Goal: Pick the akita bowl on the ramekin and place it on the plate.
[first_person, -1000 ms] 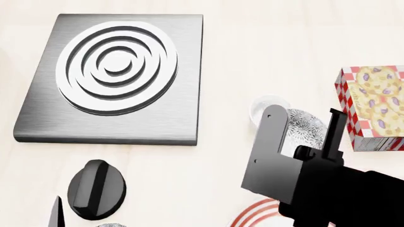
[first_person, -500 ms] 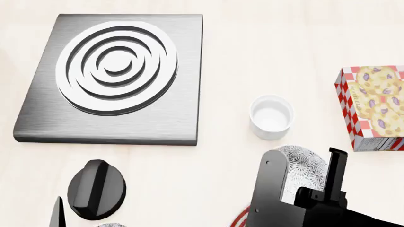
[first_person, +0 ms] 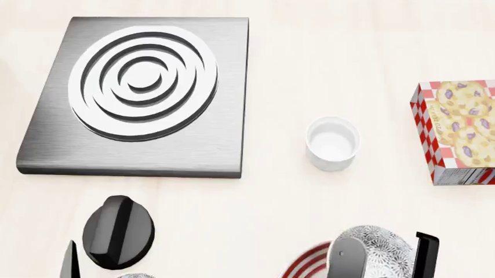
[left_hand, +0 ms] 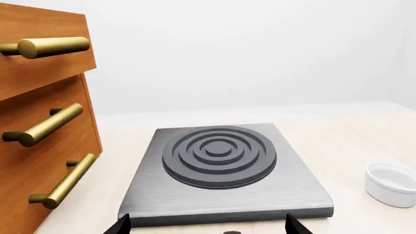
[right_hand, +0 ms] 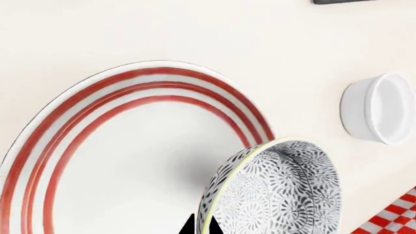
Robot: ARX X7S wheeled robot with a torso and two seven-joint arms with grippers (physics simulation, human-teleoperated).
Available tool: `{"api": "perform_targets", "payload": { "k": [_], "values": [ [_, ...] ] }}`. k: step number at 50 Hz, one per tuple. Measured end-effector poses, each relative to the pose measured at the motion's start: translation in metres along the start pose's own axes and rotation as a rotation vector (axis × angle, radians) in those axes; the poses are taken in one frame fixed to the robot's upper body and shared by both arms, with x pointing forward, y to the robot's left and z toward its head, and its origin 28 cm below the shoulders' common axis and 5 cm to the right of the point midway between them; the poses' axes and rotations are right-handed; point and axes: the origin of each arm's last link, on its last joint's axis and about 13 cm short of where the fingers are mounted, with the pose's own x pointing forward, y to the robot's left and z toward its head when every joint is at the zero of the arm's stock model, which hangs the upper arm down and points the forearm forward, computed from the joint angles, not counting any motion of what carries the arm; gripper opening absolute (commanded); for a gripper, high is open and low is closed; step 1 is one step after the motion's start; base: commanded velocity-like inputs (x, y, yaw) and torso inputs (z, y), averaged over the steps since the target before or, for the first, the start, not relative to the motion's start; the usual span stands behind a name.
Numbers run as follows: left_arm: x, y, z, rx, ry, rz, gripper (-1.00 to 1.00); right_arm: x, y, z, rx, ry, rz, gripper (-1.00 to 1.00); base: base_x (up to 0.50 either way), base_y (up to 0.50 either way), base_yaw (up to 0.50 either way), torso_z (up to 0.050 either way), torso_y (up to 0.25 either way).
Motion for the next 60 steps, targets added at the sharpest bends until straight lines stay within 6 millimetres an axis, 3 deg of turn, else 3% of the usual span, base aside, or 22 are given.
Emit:
{"api": "perform_targets", "payload": {
  "k": [29, 60],
  "values": [
    [0.0, 0.0, 0.0, -0.003, 0.002, 0.001, 1.0, -0.004, 0.037, -0.007, 0.005, -0.018, 0.068, -1.0, 0.0, 0.0, 0.0, 0.0, 0.0],
    [0.0, -0.001, 0.0, -0.003, 0.004, -0.002, 1.0, -0.004, 0.045, -0.015, 0.043, -0.01, 0.054, -1.0, 0.0, 0.0, 0.0, 0.0, 0.0]
  ]
}}
